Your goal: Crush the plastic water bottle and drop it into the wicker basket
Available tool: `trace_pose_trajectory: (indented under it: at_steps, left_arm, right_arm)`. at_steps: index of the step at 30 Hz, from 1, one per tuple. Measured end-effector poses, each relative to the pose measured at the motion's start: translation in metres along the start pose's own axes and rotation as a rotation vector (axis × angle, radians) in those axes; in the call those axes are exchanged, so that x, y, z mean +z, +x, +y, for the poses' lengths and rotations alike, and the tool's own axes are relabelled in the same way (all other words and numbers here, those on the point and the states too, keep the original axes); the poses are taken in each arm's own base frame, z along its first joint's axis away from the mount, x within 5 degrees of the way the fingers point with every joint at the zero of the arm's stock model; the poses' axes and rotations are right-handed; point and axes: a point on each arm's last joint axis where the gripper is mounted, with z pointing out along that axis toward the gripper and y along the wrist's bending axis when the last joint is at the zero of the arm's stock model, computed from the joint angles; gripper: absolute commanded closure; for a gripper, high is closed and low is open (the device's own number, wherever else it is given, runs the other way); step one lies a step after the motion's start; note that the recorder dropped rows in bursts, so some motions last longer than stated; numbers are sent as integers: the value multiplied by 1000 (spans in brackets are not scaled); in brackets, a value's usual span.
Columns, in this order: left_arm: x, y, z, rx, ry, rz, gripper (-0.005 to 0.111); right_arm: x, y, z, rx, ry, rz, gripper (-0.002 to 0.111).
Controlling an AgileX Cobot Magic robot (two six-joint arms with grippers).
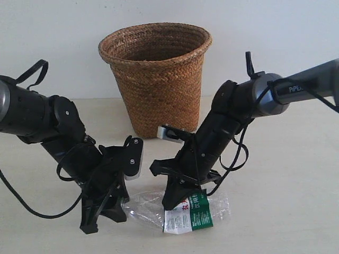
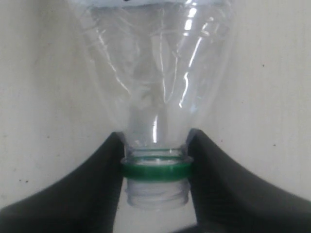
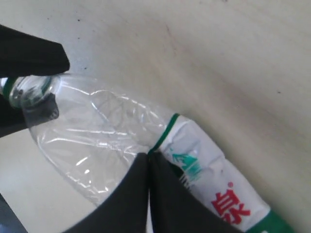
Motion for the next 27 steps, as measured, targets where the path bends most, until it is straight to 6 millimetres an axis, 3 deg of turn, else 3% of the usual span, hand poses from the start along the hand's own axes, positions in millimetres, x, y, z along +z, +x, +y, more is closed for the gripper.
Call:
trace_pose_trajectory:
  at_steps: [10, 20, 23, 27]
  left_arm:
    - [2, -3, -1, -14, 2, -13, 102]
    - [2, -3, -1, -23, 4, -13, 102]
    - [1, -3, -1, -23, 4, -14, 102]
    - [-9, -7, -3, -12, -3, -26, 102]
  right_arm:
    - [-27, -6, 15, -156, 29, 54, 108]
    - [-109, 11, 59, -346, 109, -99, 108]
    - [-138, 24, 59, -356, 126, -160, 108]
    - [-176, 57, 46, -318, 160, -230, 108]
